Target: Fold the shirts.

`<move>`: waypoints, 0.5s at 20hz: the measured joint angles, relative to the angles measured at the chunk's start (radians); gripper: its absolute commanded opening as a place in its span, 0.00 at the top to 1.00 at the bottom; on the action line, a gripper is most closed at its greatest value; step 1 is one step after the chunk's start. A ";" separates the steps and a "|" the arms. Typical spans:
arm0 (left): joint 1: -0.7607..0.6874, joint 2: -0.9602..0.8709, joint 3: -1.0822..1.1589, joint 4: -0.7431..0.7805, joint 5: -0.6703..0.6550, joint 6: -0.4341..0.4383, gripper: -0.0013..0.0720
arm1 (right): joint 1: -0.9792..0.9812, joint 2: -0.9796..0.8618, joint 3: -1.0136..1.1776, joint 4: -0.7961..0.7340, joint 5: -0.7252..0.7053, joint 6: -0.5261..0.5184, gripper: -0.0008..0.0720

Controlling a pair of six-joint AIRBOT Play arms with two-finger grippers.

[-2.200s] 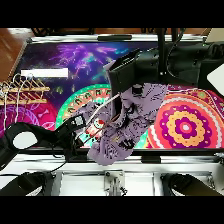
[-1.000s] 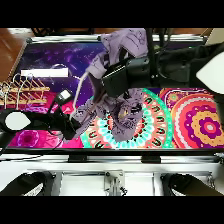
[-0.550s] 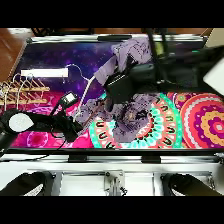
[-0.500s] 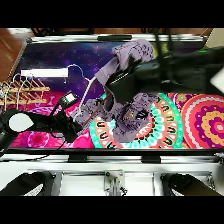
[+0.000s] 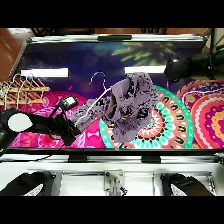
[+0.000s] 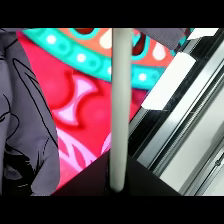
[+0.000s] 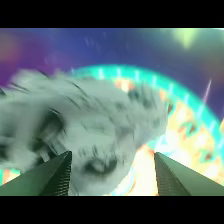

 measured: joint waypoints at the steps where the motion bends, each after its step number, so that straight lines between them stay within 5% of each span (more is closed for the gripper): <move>1: 0.000 0.000 0.000 0.000 0.001 0.000 0.90 | -0.056 -0.021 -0.022 0.073 0.004 -0.013 0.12; 5: 0.000 0.000 0.000 0.000 0.032 0.000 0.90 | -0.126 -0.106 -0.077 0.319 -0.024 -0.049 0.12; 10: 0.000 0.000 0.000 0.000 0.048 -0.011 0.90 | -0.031 -0.130 -0.091 0.417 -0.143 -0.130 0.12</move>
